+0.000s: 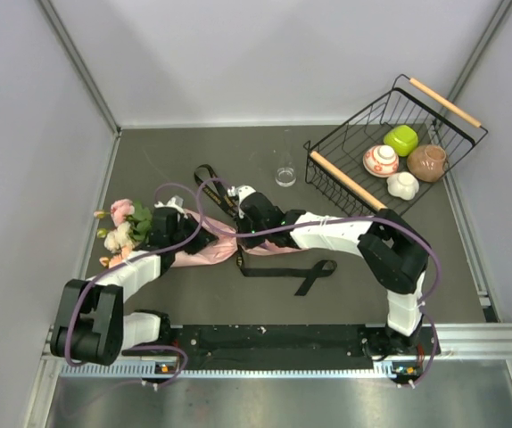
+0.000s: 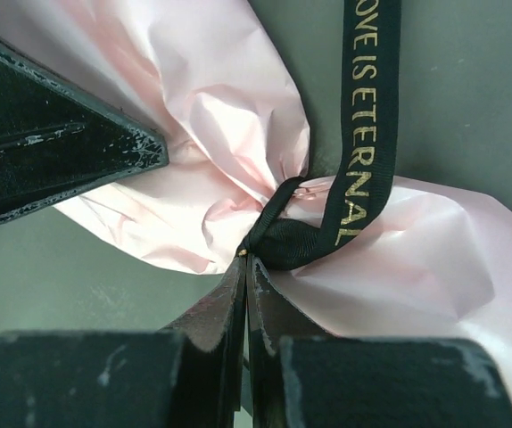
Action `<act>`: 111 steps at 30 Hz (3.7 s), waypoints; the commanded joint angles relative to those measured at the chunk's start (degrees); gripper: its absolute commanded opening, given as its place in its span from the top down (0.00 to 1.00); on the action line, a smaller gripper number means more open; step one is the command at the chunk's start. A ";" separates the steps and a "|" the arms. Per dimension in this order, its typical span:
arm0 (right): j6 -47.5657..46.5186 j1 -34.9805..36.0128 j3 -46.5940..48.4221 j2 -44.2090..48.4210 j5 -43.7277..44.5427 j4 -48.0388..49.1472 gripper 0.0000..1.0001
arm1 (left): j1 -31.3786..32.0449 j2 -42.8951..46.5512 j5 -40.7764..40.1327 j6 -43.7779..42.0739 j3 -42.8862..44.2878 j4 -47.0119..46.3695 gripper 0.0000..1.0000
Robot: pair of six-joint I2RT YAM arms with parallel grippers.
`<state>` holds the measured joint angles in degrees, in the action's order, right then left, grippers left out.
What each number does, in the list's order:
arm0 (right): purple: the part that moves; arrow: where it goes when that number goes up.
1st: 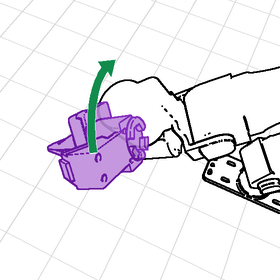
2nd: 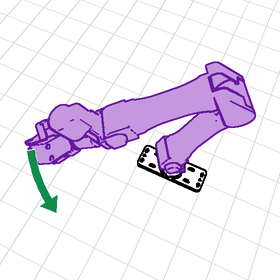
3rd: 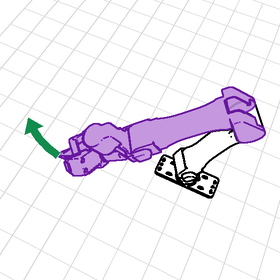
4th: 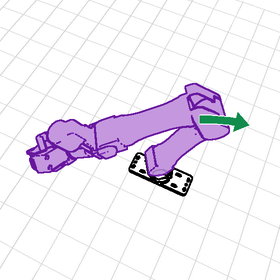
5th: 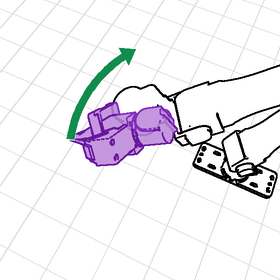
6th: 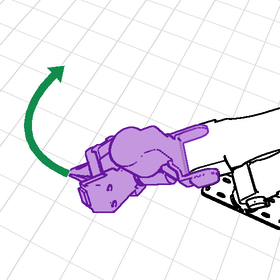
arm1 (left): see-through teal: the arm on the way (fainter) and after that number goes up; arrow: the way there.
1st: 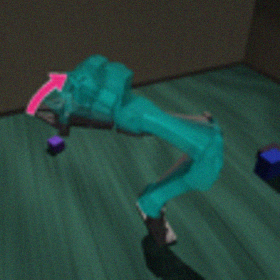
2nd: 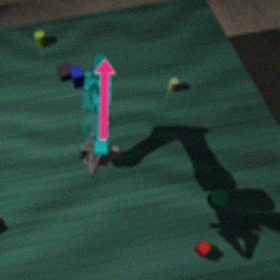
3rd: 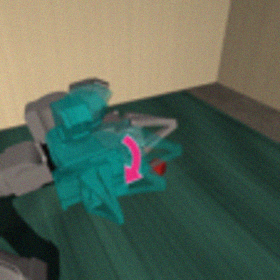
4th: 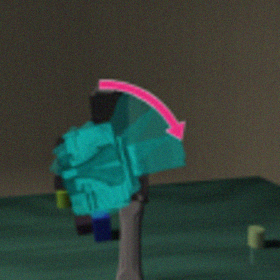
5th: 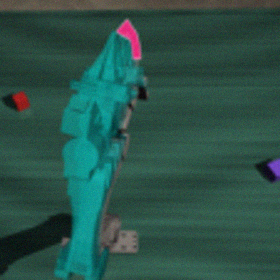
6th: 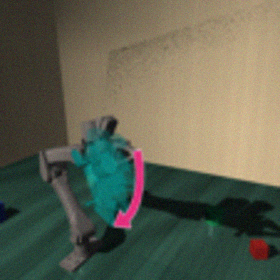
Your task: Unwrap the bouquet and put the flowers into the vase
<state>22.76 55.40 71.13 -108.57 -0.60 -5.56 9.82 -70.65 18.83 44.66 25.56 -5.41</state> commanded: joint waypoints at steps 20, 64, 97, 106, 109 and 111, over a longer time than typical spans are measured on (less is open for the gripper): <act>1.58 0.50 -8.11 11.72 0.78 6.70 1.00 | -6.04 -0.54 0.07 -2.83 -5.52 -2.94 0.89; -12.83 0.59 -1.18 44.32 10.08 -2.78 1.00 | -7.01 -2.56 0.42 -3.36 -4.73 -2.85 0.90; -41.21 0.59 16.14 71.65 39.26 -14.21 1.00 | -7.10 -2.65 0.51 -3.53 -4.38 -2.06 0.90; -47.88 0.59 20.71 77.28 48.76 -17.90 1.00 | -7.10 -2.56 0.59 -3.53 -4.29 -1.80 0.90; -50.70 0.59 22.12 78.25 51.83 -17.99 1.00 | -7.10 -2.47 0.51 -3.44 -4.38 -1.80 0.90; -51.50 0.59 22.38 78.95 53.68 -18.17 1.00 | -7.10 -2.82 0.51 -3.44 -4.38 -2.06 0.90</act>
<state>-24.16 55.75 92.05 -30.68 47.44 -22.85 3.46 -72.64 21.87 43.33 21.19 -9.93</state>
